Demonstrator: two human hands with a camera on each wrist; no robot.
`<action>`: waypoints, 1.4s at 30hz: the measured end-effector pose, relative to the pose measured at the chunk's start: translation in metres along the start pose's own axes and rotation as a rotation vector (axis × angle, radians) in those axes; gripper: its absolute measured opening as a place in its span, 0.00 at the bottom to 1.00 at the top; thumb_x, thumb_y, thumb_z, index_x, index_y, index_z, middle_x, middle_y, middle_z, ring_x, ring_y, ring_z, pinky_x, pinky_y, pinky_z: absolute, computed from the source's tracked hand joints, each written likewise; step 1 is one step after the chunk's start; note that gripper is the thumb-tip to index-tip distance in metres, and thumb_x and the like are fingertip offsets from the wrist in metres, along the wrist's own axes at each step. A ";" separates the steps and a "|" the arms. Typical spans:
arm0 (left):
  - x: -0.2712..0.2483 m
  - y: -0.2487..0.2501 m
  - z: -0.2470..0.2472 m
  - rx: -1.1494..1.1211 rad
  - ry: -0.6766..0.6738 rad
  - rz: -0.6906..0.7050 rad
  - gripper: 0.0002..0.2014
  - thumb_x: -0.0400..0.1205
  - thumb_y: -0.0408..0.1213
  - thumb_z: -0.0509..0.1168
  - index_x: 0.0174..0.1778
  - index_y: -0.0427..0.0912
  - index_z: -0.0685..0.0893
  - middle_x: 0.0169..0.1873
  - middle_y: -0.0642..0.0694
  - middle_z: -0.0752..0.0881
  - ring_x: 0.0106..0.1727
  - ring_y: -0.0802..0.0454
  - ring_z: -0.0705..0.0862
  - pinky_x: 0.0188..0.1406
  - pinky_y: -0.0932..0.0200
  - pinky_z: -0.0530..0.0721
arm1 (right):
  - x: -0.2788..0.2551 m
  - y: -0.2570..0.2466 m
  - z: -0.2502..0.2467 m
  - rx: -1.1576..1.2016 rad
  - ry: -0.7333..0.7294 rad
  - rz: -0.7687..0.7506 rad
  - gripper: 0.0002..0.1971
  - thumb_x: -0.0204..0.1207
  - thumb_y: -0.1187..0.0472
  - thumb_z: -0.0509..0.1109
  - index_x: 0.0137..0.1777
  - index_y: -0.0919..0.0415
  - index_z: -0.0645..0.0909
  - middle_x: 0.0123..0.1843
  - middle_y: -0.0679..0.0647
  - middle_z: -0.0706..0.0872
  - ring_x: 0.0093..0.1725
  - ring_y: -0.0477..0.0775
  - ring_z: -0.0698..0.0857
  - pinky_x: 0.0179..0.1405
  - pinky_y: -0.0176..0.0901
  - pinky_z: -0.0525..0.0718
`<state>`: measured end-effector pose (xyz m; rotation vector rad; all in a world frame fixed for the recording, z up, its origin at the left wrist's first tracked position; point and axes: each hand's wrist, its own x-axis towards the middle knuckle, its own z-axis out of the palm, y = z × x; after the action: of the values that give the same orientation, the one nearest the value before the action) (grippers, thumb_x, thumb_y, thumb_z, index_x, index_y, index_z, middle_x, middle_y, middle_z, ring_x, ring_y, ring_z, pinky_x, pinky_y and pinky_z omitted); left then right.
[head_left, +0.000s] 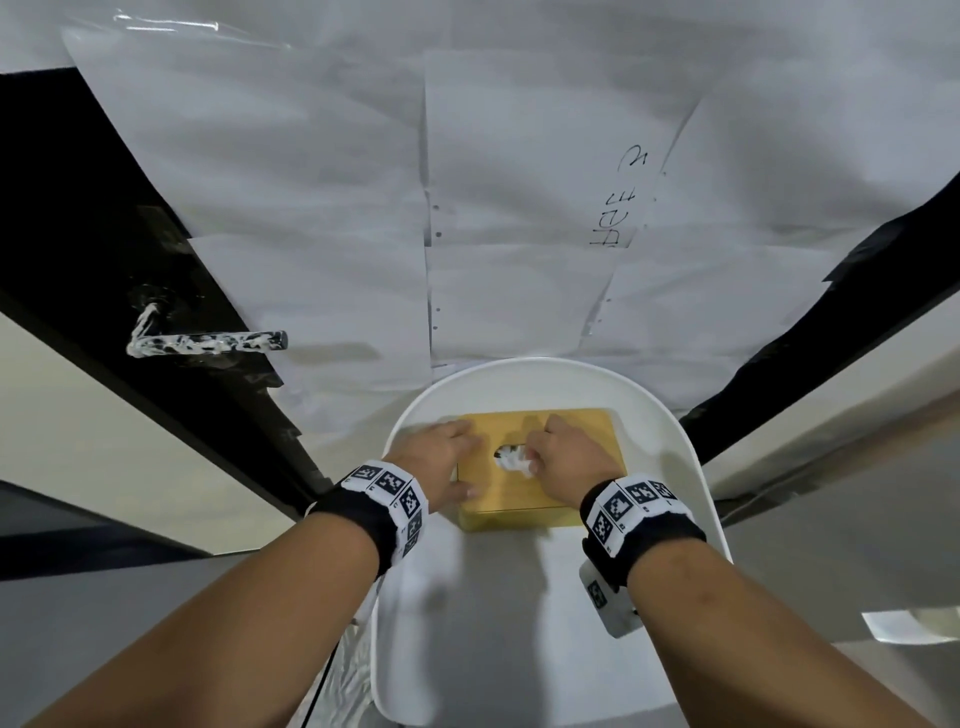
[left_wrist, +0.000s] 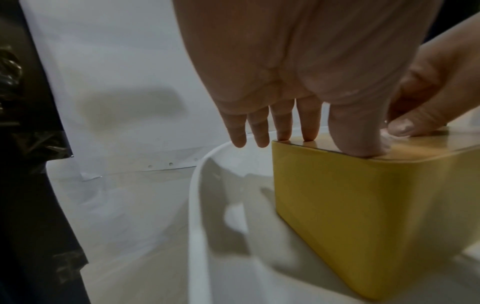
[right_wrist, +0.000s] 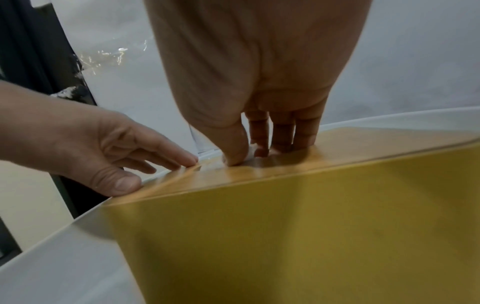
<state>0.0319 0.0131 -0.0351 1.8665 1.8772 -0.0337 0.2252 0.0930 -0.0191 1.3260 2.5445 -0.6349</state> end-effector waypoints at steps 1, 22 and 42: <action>0.000 0.001 -0.001 0.019 -0.012 0.005 0.37 0.77 0.52 0.70 0.81 0.53 0.64 0.84 0.52 0.57 0.83 0.49 0.58 0.82 0.53 0.54 | 0.000 -0.001 0.000 -0.010 -0.010 -0.002 0.08 0.77 0.62 0.62 0.53 0.57 0.80 0.56 0.56 0.75 0.53 0.60 0.80 0.51 0.52 0.81; -0.015 0.005 0.007 -0.084 -0.009 0.037 0.35 0.71 0.44 0.77 0.74 0.59 0.73 0.79 0.52 0.64 0.76 0.44 0.64 0.75 0.55 0.60 | -0.011 -0.027 0.004 0.023 -0.082 -0.059 0.08 0.73 0.70 0.62 0.45 0.59 0.81 0.49 0.57 0.85 0.50 0.59 0.83 0.47 0.46 0.81; -0.011 0.013 0.034 -0.507 0.267 -0.092 0.12 0.72 0.46 0.75 0.28 0.67 0.81 0.66 0.62 0.73 0.72 0.53 0.67 0.75 0.42 0.63 | -0.016 -0.021 0.004 0.220 -0.095 -0.034 0.11 0.74 0.67 0.63 0.56 0.57 0.73 0.50 0.57 0.83 0.48 0.57 0.80 0.45 0.45 0.76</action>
<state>0.0544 -0.0082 -0.0567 1.4874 1.9109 0.6297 0.2169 0.0689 -0.0104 1.2859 2.4827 -0.9844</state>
